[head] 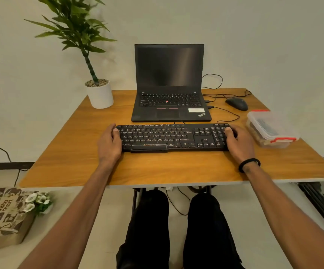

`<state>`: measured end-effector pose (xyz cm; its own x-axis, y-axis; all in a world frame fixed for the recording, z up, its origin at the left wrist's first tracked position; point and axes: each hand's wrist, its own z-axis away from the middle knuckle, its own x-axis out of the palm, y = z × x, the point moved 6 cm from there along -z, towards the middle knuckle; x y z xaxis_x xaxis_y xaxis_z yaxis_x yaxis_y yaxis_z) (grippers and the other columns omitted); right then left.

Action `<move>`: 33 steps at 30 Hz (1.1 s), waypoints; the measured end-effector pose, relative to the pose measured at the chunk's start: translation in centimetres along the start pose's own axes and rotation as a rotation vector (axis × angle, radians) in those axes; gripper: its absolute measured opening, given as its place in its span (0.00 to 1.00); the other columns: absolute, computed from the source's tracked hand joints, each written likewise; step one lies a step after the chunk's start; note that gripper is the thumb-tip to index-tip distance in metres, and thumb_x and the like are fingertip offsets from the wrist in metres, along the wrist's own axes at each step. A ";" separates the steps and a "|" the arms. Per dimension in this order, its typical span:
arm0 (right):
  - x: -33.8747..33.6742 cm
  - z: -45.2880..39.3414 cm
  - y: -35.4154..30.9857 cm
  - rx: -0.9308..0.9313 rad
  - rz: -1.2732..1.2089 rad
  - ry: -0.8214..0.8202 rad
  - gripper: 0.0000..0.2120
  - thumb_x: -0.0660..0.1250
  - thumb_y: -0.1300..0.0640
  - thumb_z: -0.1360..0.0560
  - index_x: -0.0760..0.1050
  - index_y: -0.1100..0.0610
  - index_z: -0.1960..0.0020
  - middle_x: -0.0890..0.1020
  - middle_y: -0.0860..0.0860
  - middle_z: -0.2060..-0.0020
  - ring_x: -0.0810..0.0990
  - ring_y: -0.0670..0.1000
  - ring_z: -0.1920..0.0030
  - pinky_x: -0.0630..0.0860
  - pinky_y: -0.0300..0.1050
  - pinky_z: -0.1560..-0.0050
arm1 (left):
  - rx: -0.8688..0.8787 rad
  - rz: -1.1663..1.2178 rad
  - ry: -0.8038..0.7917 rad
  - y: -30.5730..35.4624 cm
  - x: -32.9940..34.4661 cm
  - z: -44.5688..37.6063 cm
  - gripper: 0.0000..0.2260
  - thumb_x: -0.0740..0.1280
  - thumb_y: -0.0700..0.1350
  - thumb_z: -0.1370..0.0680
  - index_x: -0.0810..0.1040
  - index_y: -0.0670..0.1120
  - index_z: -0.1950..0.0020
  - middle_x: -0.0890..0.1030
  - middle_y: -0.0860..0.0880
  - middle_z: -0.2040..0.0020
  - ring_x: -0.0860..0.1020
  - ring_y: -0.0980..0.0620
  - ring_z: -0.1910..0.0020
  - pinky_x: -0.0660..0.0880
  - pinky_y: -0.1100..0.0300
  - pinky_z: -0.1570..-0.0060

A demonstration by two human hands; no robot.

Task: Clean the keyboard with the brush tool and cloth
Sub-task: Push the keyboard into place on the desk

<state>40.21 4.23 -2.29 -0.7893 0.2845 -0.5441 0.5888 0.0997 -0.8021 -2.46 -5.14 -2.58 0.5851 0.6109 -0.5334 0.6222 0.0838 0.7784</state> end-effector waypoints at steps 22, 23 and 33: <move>-3.0 7.6 -0.8 -0.002 -0.056 0.048 0.16 0.58 0.51 0.14 0.78 0.57 0.34 0.82 0.52 0.44 0.77 0.48 0.46 0.70 0.36 0.56 | -0.010 0.041 0.038 -0.2 -3.8 6.2 0.17 0.56 0.46 0.13 0.75 0.40 0.29 0.80 0.40 0.35 0.77 0.41 0.35 0.74 0.51 0.36; -2.9 7.8 -0.9 -0.007 -0.051 0.060 0.16 0.58 0.50 0.15 0.79 0.56 0.36 0.82 0.52 0.45 0.78 0.49 0.46 0.70 0.35 0.57 | 0.008 0.042 0.074 -0.1 -3.8 6.3 0.15 0.56 0.46 0.13 0.78 0.40 0.36 0.82 0.40 0.42 0.79 0.41 0.42 0.74 0.55 0.45; -2.7 8.5 -1.7 0.032 0.005 0.166 0.19 0.56 0.47 0.14 0.79 0.59 0.49 0.82 0.53 0.55 0.78 0.48 0.57 0.67 0.33 0.65 | 0.013 0.027 0.207 1.1 -4.2 7.1 0.21 0.52 0.52 0.12 0.72 0.45 0.60 0.74 0.50 0.66 0.70 0.54 0.68 0.60 0.60 0.67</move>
<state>39.89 -4.85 -1.60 -0.7454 0.4390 -0.5018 0.5846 0.0685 -0.8084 -0.55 -13.21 -1.83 0.4834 0.7613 -0.4321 0.6152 0.0558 0.7864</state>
